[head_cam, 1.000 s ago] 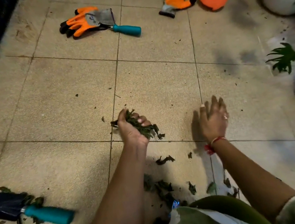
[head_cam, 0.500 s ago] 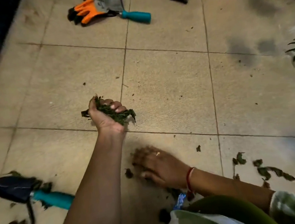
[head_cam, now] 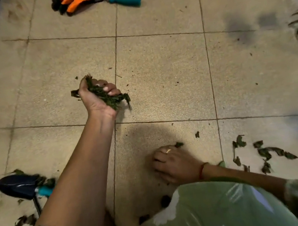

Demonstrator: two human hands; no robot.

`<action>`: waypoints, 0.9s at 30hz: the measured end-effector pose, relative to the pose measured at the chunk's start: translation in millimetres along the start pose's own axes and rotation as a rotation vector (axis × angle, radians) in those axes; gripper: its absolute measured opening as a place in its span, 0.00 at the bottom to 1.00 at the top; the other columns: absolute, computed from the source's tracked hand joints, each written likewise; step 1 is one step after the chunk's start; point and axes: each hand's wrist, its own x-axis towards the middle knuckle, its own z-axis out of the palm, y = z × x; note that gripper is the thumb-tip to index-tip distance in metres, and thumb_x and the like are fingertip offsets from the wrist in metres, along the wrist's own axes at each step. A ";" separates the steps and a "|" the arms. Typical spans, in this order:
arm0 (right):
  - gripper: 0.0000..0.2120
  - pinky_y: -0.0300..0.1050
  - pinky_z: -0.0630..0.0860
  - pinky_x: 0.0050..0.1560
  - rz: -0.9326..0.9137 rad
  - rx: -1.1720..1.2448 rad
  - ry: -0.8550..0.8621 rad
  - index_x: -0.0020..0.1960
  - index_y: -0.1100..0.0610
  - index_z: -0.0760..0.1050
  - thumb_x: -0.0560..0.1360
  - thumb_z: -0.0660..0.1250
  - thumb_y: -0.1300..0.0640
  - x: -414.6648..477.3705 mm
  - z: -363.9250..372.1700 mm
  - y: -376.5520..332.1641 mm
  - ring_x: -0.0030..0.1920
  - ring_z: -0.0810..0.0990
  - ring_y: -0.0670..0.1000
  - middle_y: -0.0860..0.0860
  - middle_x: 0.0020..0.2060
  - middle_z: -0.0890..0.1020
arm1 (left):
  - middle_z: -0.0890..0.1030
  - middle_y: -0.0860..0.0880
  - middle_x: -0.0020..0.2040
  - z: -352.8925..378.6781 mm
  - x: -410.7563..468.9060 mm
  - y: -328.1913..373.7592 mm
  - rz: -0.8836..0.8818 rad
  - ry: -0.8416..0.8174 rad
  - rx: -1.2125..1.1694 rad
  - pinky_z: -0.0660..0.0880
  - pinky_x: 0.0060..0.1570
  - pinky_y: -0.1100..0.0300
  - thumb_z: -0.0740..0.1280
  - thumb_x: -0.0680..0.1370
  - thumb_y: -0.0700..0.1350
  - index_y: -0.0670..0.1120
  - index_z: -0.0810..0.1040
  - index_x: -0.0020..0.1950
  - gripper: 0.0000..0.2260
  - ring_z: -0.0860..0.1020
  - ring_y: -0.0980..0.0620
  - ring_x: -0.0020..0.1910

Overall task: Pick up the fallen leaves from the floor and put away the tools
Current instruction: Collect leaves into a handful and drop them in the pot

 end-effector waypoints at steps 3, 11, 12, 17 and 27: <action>0.13 0.46 0.78 0.42 0.115 -0.011 -0.004 0.44 0.53 0.78 0.75 0.57 0.49 -49.8 -8.8 13.1 0.42 0.77 0.48 0.49 0.42 0.79 | 0.70 0.53 0.21 10.2 7.4 -24.1 -0.098 -0.085 -0.013 0.61 0.19 0.70 0.58 0.79 0.51 0.48 0.69 0.22 0.24 0.67 0.56 0.18; 0.13 0.60 0.65 0.64 -0.047 -0.246 0.022 0.57 0.48 0.71 0.80 0.50 0.47 -79.2 33.9 -44.0 0.56 0.75 0.52 0.48 0.54 0.80 | 0.70 0.54 0.20 13.5 -1.2 -102.4 -0.301 -0.142 0.001 0.62 0.19 0.71 0.58 0.79 0.51 0.48 0.69 0.22 0.25 0.67 0.56 0.17; 0.13 0.60 0.67 0.64 -0.025 -0.255 -0.001 0.57 0.48 0.72 0.79 0.51 0.48 -78.9 36.8 -45.3 0.56 0.75 0.52 0.48 0.54 0.80 | 0.69 0.54 0.20 13.2 -3.3 -107.3 -0.310 -0.151 0.011 0.62 0.19 0.71 0.58 0.79 0.51 0.48 0.69 0.21 0.25 0.67 0.56 0.18; 0.08 0.58 0.66 0.59 0.338 -0.251 0.142 0.50 0.53 0.71 0.75 0.59 0.50 -80.5 27.9 -19.0 0.45 0.77 0.54 0.52 0.45 0.79 | 0.69 0.54 0.21 11.4 -8.4 -123.3 -0.301 -0.165 0.046 0.61 0.19 0.70 0.58 0.79 0.51 0.48 0.68 0.22 0.24 0.67 0.56 0.18; 0.28 0.67 0.55 0.70 1.254 0.169 0.651 0.68 0.50 0.66 0.73 0.55 0.36 -193.0 -8.7 -0.8 0.70 0.60 0.54 0.56 0.69 0.66 | 0.70 0.54 0.21 14.7 -9.3 -151.3 -0.343 -0.253 0.077 0.62 0.19 0.70 0.55 0.80 0.51 0.48 0.68 0.21 0.26 0.67 0.57 0.18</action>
